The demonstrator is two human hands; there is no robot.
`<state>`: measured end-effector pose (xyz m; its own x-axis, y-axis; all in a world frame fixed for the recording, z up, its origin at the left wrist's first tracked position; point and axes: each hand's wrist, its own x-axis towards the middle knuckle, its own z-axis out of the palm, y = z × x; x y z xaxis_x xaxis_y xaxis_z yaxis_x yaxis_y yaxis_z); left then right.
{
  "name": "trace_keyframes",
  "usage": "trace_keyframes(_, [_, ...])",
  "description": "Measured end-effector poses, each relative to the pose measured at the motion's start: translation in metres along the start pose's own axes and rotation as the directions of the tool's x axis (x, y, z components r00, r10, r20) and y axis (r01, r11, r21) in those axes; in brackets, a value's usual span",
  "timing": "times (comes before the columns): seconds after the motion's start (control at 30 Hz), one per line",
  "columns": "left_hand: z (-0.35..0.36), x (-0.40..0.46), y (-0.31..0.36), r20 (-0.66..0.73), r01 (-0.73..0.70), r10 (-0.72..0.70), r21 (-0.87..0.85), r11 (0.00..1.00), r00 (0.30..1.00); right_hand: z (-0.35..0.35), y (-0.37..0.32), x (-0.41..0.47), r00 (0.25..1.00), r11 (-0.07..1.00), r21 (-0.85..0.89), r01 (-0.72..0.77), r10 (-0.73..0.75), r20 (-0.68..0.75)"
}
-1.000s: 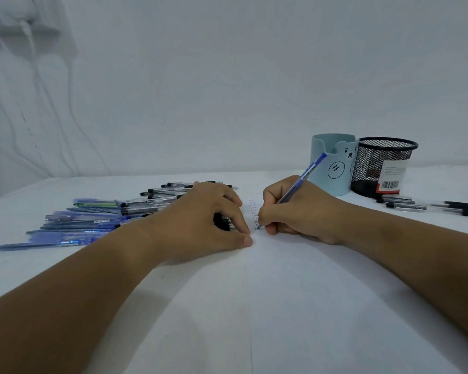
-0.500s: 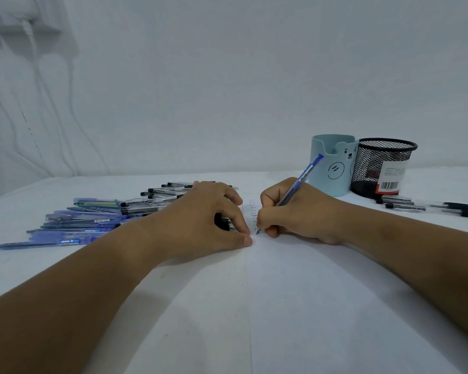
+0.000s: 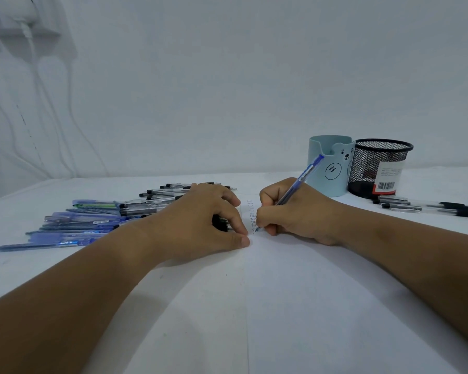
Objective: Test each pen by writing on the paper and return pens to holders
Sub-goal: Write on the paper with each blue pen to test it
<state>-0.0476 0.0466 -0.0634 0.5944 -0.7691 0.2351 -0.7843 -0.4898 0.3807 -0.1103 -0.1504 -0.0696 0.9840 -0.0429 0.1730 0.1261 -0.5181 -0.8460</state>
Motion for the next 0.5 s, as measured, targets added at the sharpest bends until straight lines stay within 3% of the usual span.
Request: trace_keyframes(0.5, [-0.0012,-0.0012,0.0025,0.003,0.007,-0.007,0.001,1.0,1.0,-0.0011,0.0019,-0.0002,0.999,0.995,-0.09,0.029,-0.03,-0.011])
